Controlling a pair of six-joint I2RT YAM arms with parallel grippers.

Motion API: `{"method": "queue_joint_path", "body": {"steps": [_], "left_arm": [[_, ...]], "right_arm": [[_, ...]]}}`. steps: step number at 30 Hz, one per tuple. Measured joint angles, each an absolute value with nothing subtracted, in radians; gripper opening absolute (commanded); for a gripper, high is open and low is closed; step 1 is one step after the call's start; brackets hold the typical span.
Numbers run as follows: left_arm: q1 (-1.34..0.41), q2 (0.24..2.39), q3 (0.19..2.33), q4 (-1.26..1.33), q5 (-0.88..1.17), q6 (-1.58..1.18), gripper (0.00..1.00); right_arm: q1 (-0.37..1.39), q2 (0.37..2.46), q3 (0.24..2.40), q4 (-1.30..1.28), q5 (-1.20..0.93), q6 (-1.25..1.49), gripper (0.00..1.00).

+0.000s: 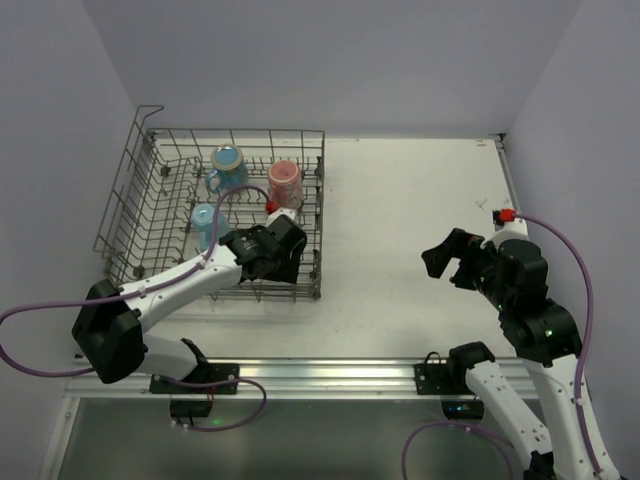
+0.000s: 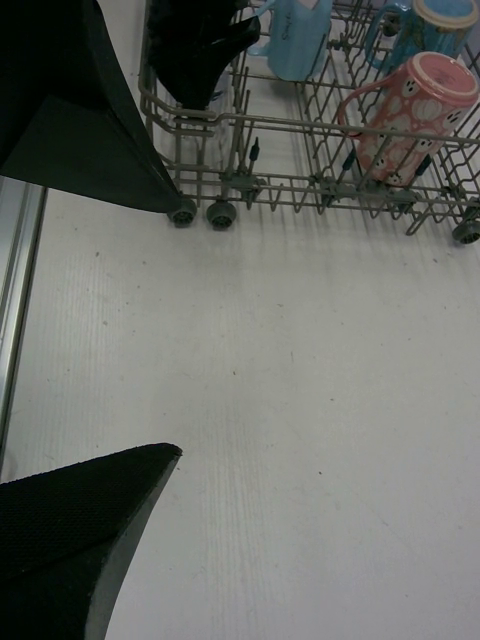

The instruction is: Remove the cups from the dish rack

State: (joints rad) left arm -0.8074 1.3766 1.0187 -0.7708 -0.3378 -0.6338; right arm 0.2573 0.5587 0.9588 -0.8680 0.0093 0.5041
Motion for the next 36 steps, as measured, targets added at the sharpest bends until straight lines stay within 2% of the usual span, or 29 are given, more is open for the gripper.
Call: {"method": "queue_joint_path", "body": {"steps": [1, 2, 3, 4, 11, 16, 24, 30, 36], "left_arm": [[-0.807, 1.377, 1.019, -0.771, -0.338, -0.634, 0.26], [-0.807, 1.377, 1.019, -0.771, -0.338, -0.634, 0.12], [-0.807, 1.377, 1.019, -0.771, -0.339, -0.634, 0.04], [-0.807, 1.376, 1.019, -0.771, -0.340, -0.634, 0.00], [-0.808, 1.370, 1.041, -0.809, -0.355, -0.634, 0.00], [-0.808, 1.311, 1.162, -0.882, -0.376, -0.626, 0.00], [-0.809, 1.122, 1.393, -0.845, -0.323, -0.582, 0.00], [-0.809, 0.906, 1.279, -0.639, -0.155, -0.551, 0.00], [-0.809, 0.771, 1.053, -0.415, 0.009, -0.532, 0.00]], "right_arm": [[0.257, 0.559, 0.959, -0.868, 0.009, 0.504, 0.99], [0.257, 0.559, 0.959, -0.868, 0.009, 0.504, 0.99], [0.257, 0.559, 0.959, -0.868, 0.009, 0.504, 0.99], [0.257, 0.559, 0.959, -0.868, 0.009, 0.504, 0.99], [0.257, 0.569, 0.959, -0.862, 0.009, 0.505, 0.99], [0.257, 0.581, 0.955, -0.818, 0.000, 0.513, 0.99], [0.257, 0.748, 0.991, -0.720, -0.221, 0.572, 0.98], [0.257, 0.799, 0.971, -0.519, -0.484, 0.741, 0.95], [0.258, 0.822, 0.784, -0.088, -0.755, 1.090, 0.87]]}}
